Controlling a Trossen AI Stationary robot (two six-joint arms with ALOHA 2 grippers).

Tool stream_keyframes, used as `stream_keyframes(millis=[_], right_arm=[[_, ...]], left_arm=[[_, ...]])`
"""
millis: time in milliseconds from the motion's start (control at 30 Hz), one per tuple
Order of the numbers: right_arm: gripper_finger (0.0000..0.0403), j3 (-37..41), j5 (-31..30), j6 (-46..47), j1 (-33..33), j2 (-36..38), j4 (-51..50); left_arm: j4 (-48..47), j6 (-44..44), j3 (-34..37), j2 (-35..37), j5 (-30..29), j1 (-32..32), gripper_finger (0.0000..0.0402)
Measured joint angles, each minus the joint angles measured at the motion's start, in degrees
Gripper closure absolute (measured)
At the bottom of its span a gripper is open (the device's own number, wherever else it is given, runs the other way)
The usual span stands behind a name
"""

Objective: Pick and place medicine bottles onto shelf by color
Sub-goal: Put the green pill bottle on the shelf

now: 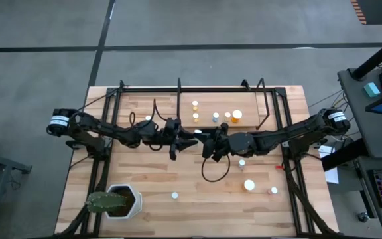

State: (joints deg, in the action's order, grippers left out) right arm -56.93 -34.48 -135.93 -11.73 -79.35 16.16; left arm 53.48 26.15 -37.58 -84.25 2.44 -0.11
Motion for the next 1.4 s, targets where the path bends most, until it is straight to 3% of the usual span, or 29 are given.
stream_keyframes(millis=[233,433,733,933,1033,1167,1233,1300,1367,1400], right_arm=[[0.0275,0.0,0.1,-0.1,0.0,0.0,0.0],[0.0277,0.0,0.0,3.5,0.0,0.0,0.8],[0.0243,0.0,-3.0,5.0,0.0,0.4,2.6],[0.0235,0.0,-8.3,15.4,0.0,1.5,4.1],[0.0239,0.1,-11.8,29.6,0.1,3.4,5.5],[0.0252,0.0,-10.7,68.8,1.8,8.9,1.0],[0.0258,0.0,-1.1,91.9,3.3,12.9,-9.0],[0.0263,0.0,16.3,110.8,5.4,15.3,-15.7],[0.0265,0.4,28.9,122.0,6.6,15.9,-17.0],[0.0265,0.8,30.9,124.4,6.3,15.7,-16.4]], left_arm=[[-0.1,0.2,0.1,0.0,-0.2,0.0,0.0326],[0.0,-0.1,0.1,0.0,-0.2,0.0,0.0325],[0.1,-1.2,0.2,0.0,1.2,-0.1,0.0324],[0.1,-8.0,0.3,0.0,3.9,-0.1,0.0324],[0.0,-18.6,0.4,0.7,5.0,-0.1,0.0324],[-0.2,-33.2,1.4,2.6,5.0,-0.3,0.0324],[0.0,-38.6,1.5,3.3,4.2,-0.3,0.0324],[-1.2,-41.7,1.6,4.1,2.5,-0.3,0.0324],[-3.2,-43.4,1.5,4.5,0.0,-0.3,0.0324],[-4.3,-43.5,1.6,4.5,-0.9,-0.3,0.0324]])
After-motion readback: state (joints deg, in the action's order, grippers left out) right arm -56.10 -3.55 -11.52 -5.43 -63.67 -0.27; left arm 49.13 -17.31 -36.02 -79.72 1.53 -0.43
